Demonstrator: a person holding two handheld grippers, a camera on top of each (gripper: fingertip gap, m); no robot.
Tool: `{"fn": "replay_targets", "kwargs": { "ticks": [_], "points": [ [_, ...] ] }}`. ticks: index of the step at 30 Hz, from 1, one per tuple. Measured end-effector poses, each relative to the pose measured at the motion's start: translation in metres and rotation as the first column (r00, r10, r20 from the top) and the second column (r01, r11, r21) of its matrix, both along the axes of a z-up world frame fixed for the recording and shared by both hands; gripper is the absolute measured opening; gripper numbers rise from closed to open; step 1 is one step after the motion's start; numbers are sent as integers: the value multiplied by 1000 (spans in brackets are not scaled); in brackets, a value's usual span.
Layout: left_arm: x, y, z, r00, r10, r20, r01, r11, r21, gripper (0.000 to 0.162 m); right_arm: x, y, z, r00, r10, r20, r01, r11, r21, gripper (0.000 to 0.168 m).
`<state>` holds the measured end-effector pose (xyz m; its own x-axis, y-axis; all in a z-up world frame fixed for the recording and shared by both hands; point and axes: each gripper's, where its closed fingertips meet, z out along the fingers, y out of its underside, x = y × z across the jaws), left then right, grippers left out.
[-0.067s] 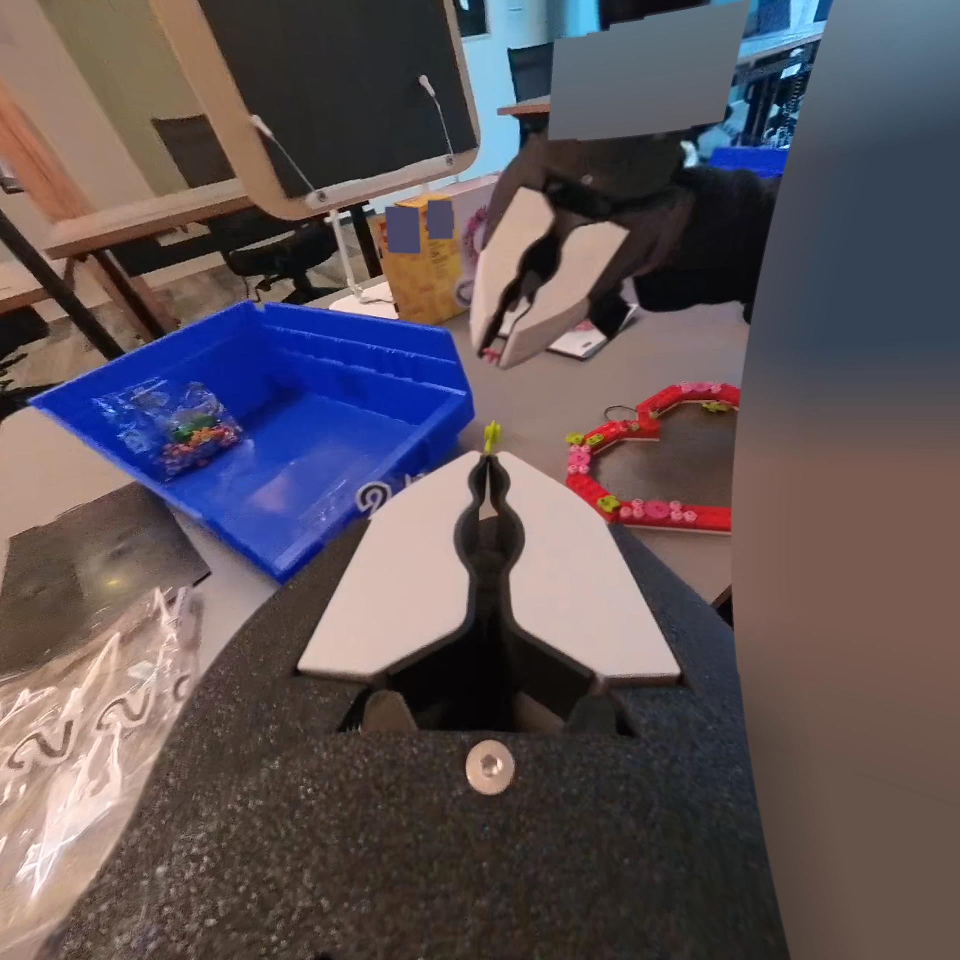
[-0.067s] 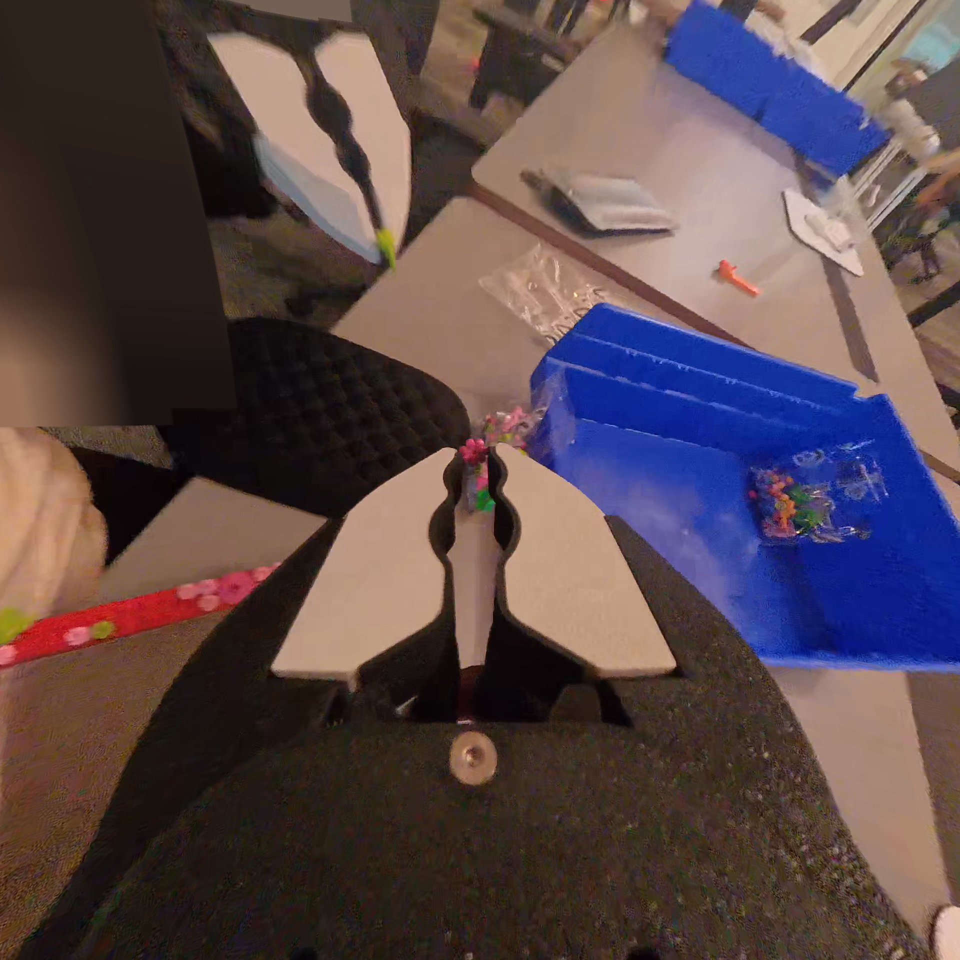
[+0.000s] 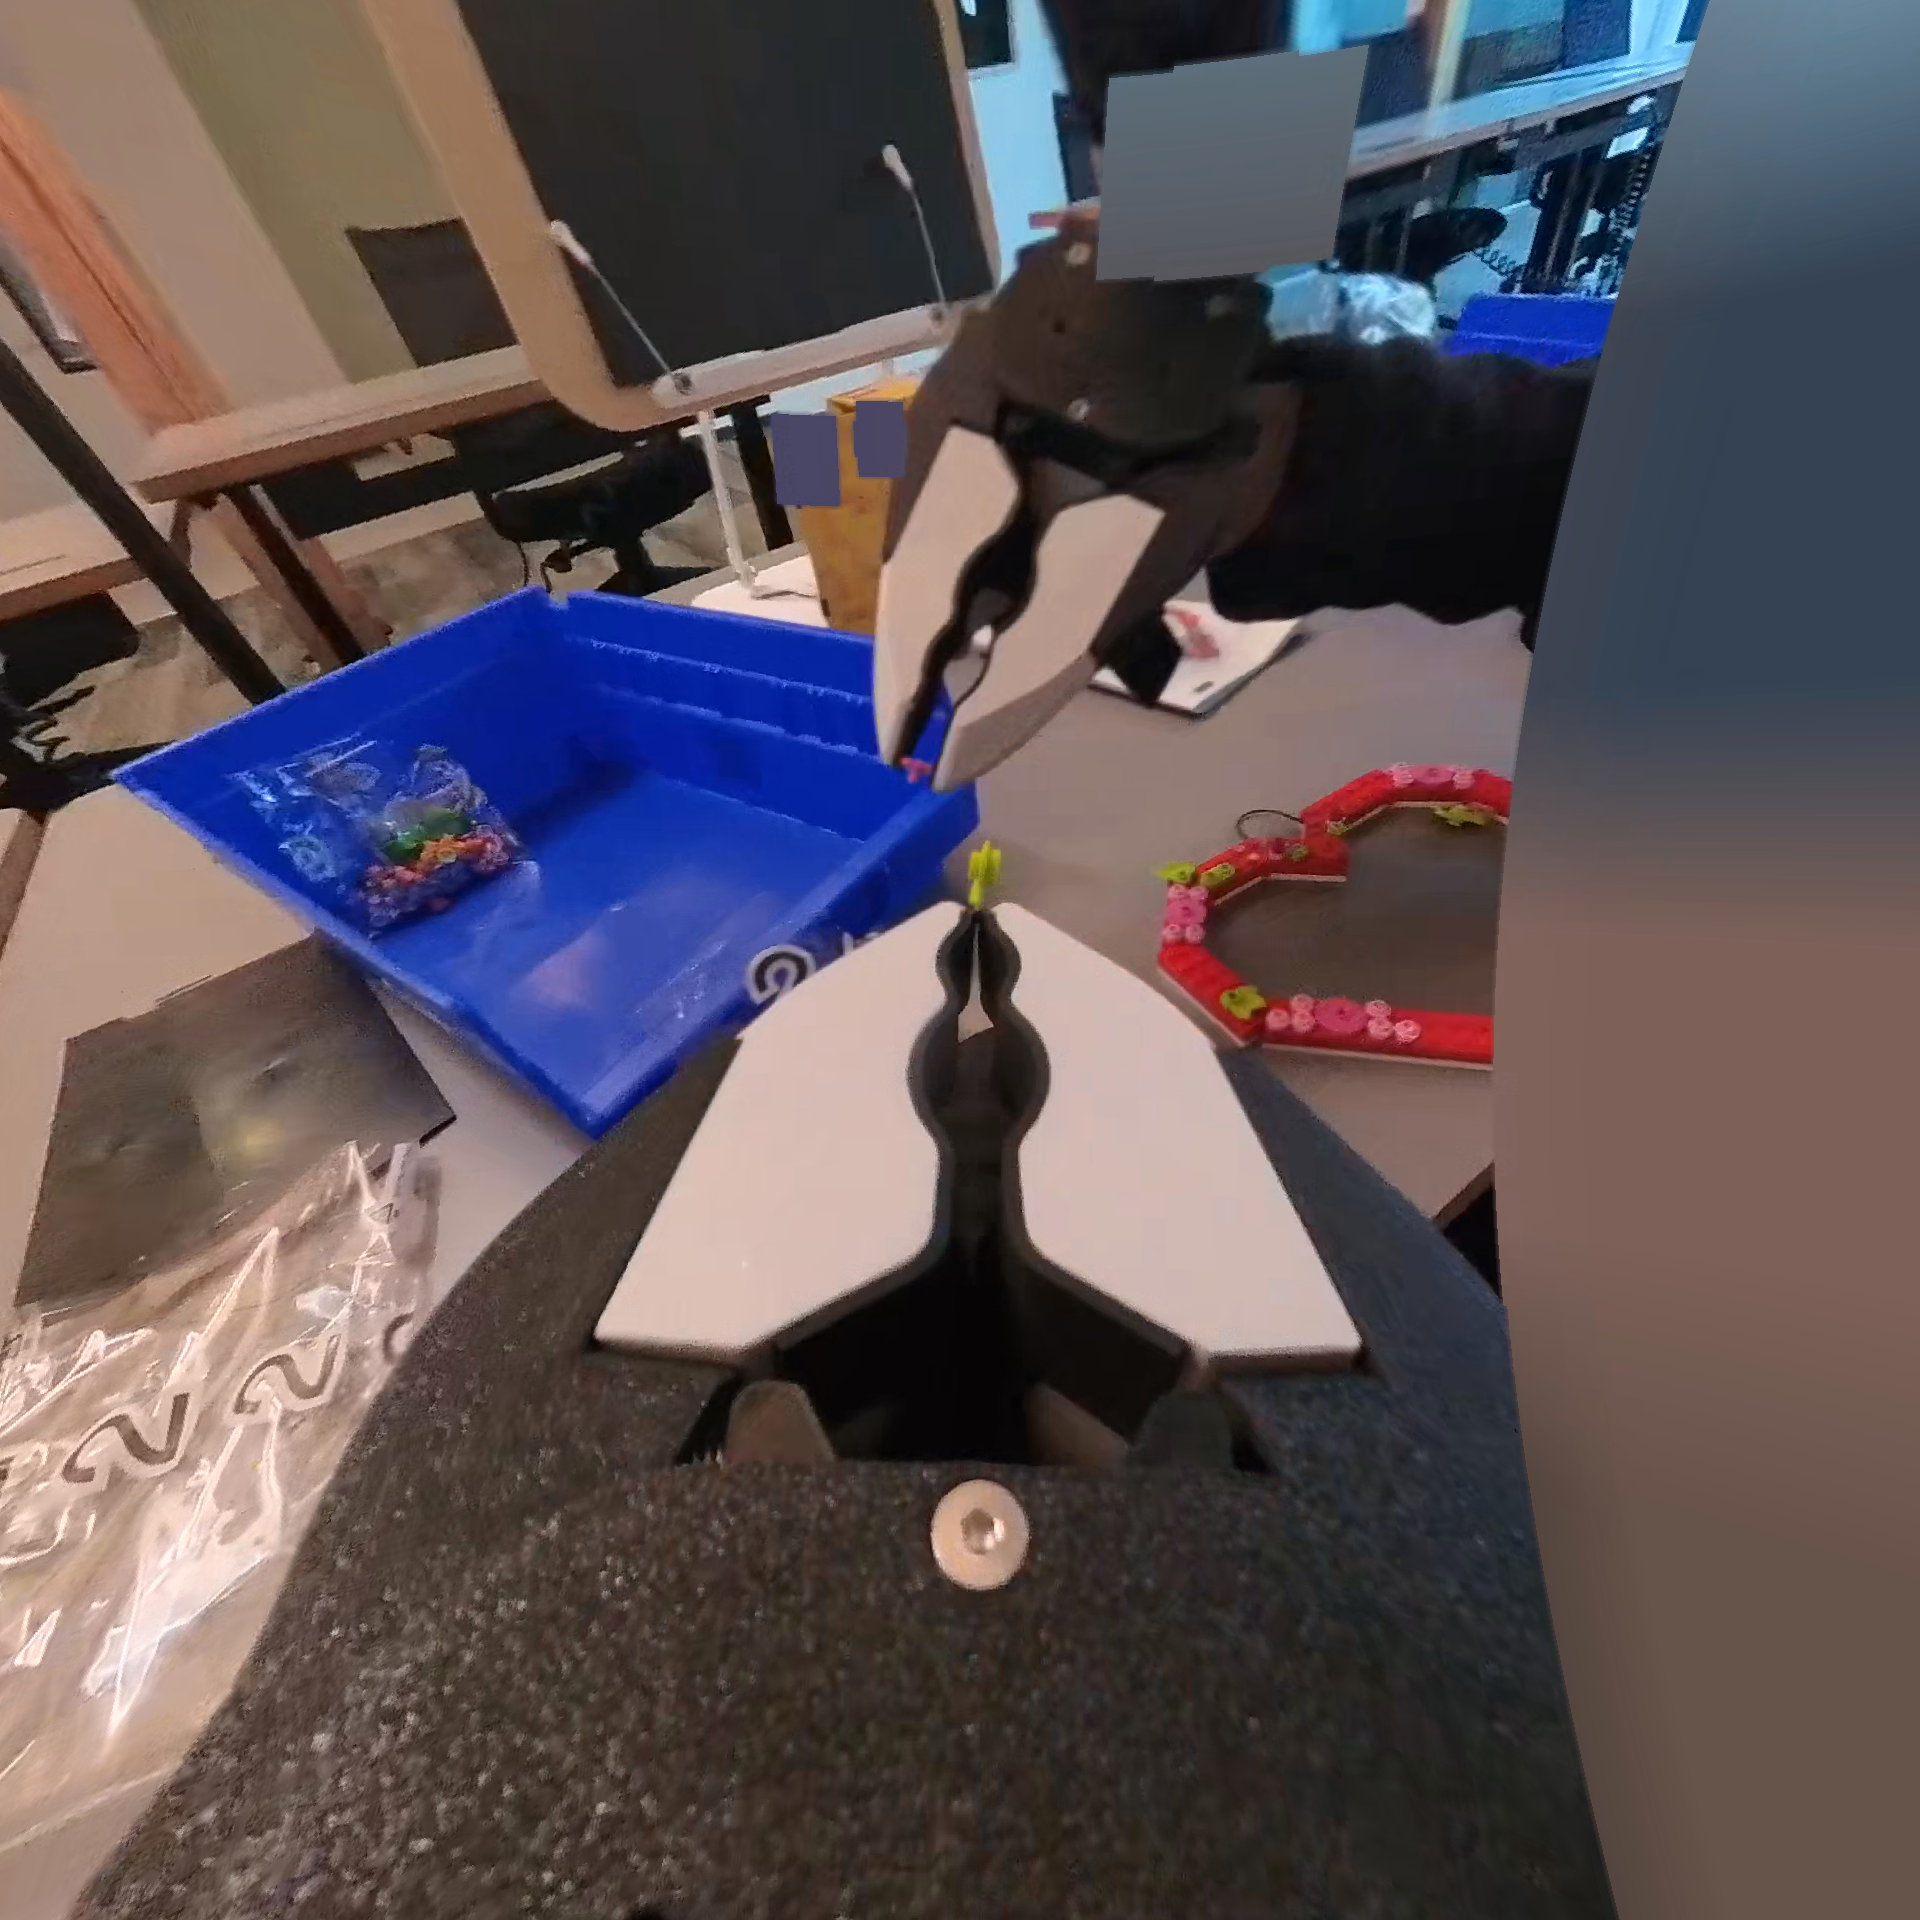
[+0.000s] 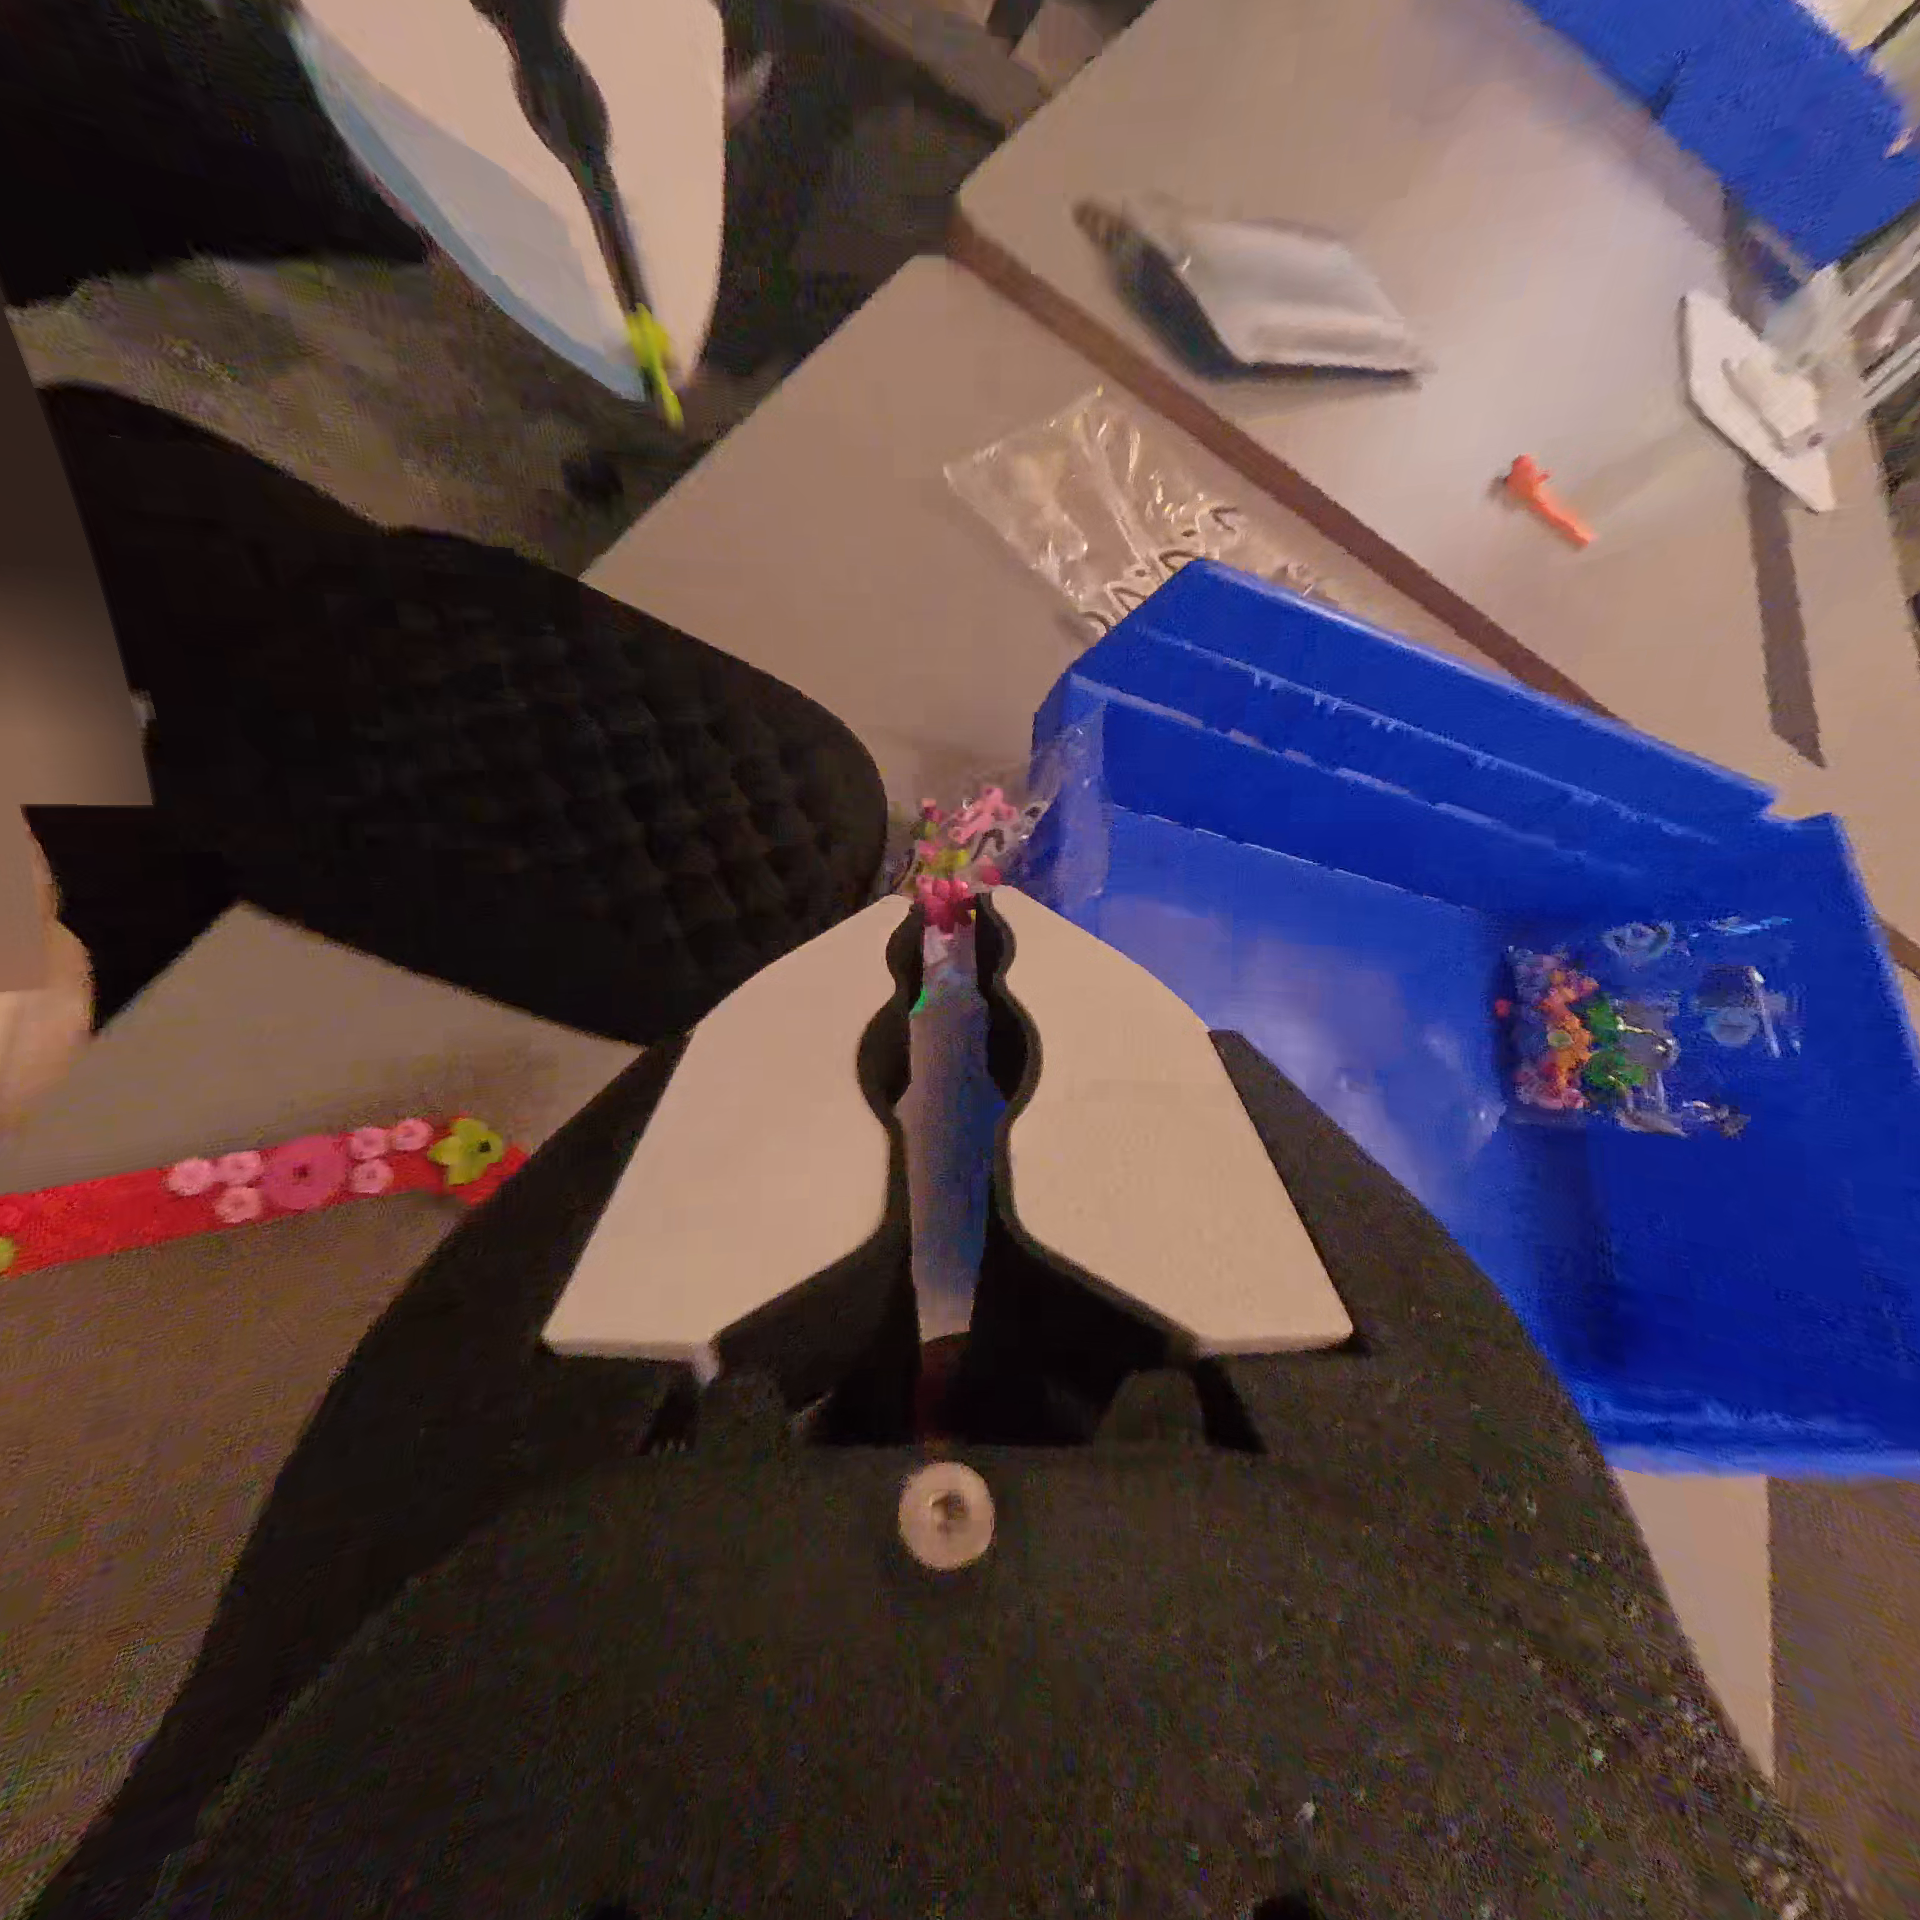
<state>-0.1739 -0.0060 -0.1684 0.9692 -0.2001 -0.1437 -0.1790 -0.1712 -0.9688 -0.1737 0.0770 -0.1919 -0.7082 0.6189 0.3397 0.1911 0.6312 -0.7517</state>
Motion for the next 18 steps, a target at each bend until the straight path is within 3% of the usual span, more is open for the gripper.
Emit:
{"fn": "replay_targets", "kwargs": {
  "ticks": [4,8,9,11,18],
  "points": [
    [-16,0,-2,1000,23,-2,-23,1000,-4,1,-44,8,-21,981,20,190,-42,993,111,9],
    [-35,4,-5,997,46,-55,-47,999,-27,1,-54,6,-34,950,89,300,-150,971,186,10],
    [-39,6,-5,997,48,-66,-50,998,-28,1,-54,4,-38,940,106,324,-177,964,198,16],
    [-47,12,-5,995,45,-84,-49,998,-40,0,-55,5,-43,935,109,338,-195,953,232,24],
    [-71,46,-23,977,11,-215,-55,978,-199,1,-51,4,-46,932,150,329,-232,946,227,30]
  ]
}}
